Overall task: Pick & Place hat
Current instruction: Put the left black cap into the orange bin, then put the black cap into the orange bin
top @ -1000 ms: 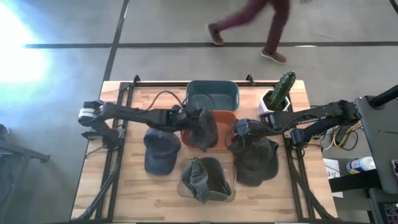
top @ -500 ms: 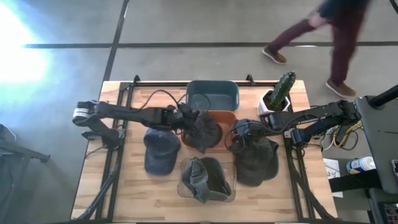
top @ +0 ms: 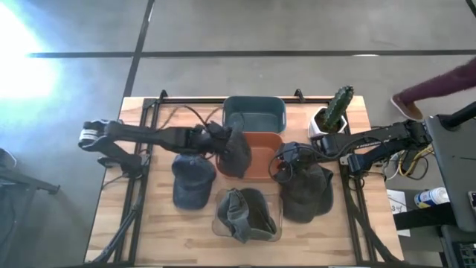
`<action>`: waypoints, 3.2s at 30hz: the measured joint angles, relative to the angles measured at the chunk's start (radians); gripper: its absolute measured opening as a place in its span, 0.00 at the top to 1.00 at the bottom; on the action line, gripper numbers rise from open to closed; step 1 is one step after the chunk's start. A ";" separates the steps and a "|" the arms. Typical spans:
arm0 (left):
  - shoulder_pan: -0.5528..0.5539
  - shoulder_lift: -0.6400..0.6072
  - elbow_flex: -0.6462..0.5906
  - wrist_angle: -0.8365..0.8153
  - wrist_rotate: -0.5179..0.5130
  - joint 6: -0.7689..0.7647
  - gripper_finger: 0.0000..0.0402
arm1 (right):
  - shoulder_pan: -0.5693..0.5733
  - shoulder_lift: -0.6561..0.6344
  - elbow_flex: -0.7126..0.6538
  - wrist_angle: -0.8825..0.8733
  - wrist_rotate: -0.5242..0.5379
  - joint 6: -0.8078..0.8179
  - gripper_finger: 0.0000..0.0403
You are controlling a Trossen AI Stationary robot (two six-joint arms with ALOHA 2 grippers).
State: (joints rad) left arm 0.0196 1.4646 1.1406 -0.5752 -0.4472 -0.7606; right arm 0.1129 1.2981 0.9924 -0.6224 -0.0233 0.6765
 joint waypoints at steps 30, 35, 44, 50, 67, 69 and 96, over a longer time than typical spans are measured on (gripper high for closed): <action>0.009 0.153 0.091 -0.076 0.160 0.031 0.84 | -0.008 0.000 0.000 0.080 0.066 0.028 0.44; 0.007 0.116 0.091 -0.098 0.159 0.013 0.77 | -0.045 0.043 0.000 0.239 0.079 0.029 0.44; -0.030 -0.009 0.091 -0.133 0.164 -0.031 0.70 | -0.100 0.254 0.000 0.394 0.049 0.062 0.44; -0.098 -0.098 0.091 -0.128 0.168 -0.072 0.70 | -0.139 0.355 0.000 0.398 0.048 0.058 0.44; -0.141 -0.045 0.083 0.112 0.131 0.042 0.70 | -0.170 0.209 0.048 0.270 0.036 0.016 0.44; -0.138 -0.020 0.083 0.162 0.132 0.065 0.70 | -0.170 0.168 0.048 0.231 0.048 0.020 0.44; -0.127 0.086 0.144 -0.110 0.069 0.077 0.70 | 0.027 -0.007 0.006 -0.297 0.082 0.165 0.44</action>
State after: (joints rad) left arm -0.1071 1.5504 1.2843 -0.6853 -0.3783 -0.6838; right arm 0.1402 1.2912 0.9985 -0.9198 0.0584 0.8418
